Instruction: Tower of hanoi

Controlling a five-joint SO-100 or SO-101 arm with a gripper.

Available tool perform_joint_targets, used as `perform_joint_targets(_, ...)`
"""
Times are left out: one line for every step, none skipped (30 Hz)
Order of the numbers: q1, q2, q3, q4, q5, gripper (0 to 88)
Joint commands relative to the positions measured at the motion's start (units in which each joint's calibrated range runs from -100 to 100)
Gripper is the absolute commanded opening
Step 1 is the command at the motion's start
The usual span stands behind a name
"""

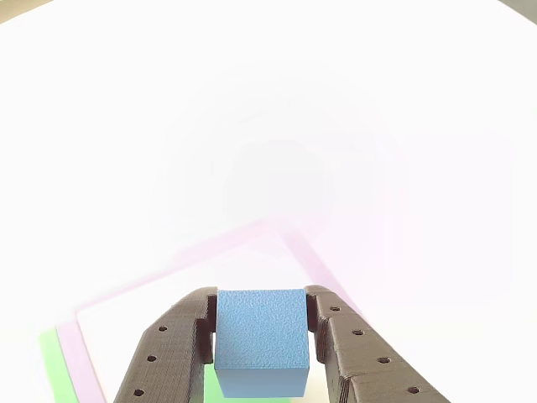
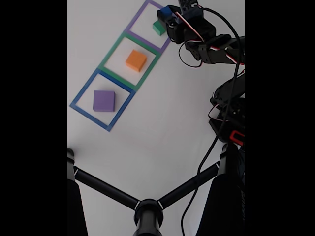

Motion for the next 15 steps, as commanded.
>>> perform_joint_targets(-1.75, 1.72, -1.34, -4.82, 0.59, 2.5)
perform_joint_targets(-1.85, 2.44, -1.34, -5.71, 0.59, 2.5)
perform_joint_targets(-1.95, 3.09, -1.34, -6.36, 0.59, 2.5)
perform_joint_targets(-1.95, 3.74, -1.34, -6.92, 0.59, 2.5)
perform_joint_targets(-1.95, 4.38, -1.34, -7.65, 0.59, 2.5)
perform_joint_targets(-1.95, 4.95, -1.34, -8.22, 0.59, 2.5)
perform_joint_targets(-1.95, 5.51, -1.34, -8.79, 0.59, 2.5)
perform_joint_targets(-1.75, 6.08, -1.34, -9.35, 0.59, 2.5)
perform_joint_targets(-1.66, 6.72, -1.34, -10.0, 0.59, 2.5)
perform_joint_targets(-1.66, 7.21, -1.34, -10.57, 0.59, 2.5)
perform_joint_targets(-1.56, 7.69, -1.34, -11.13, 0.59, 2.5)
perform_joint_targets(-1.56, 7.93, -1.25, -11.46, 0.59, 2.5)
perform_joint_targets(-1.56, 8.18, -1.25, -11.62, 0.59, 2.5)
perform_joint_targets(-1.66, 8.5, -1.25, -11.7, 0.59, 2.5)
perform_joint_targets(-1.66, 8.74, -1.34, -11.94, 0.59, 2.6)
